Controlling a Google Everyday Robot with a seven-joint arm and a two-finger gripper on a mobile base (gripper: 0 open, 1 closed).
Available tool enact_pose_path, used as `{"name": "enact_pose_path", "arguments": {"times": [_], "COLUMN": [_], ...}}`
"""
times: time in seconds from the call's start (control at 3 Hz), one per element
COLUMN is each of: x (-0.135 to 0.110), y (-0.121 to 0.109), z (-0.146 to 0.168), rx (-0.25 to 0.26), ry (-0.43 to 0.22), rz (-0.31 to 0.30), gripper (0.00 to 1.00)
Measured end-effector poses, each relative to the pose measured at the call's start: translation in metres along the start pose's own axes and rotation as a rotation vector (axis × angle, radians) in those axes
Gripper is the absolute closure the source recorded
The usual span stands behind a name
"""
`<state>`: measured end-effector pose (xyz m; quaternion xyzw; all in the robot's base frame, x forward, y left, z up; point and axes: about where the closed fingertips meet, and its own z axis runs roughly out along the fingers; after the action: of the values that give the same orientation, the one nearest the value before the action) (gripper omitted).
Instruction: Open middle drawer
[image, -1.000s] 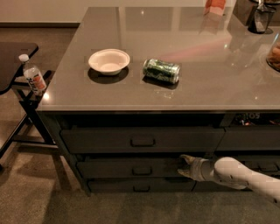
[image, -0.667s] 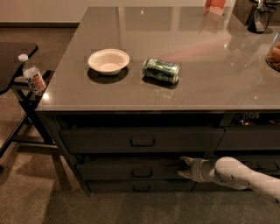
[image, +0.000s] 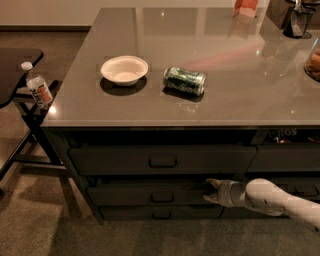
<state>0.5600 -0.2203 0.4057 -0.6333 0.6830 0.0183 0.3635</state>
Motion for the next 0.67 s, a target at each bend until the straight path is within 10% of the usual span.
{"name": "enact_pose_path", "arguments": {"times": [0.33,0.67], "x": [0.0,0.0], "y": [0.0,0.0], "z": [0.0001,0.0001], "rx": [0.0,0.0], "ry": [0.0,0.0], "rz": [0.0,0.0], "gripper": [0.77,0.98]}}
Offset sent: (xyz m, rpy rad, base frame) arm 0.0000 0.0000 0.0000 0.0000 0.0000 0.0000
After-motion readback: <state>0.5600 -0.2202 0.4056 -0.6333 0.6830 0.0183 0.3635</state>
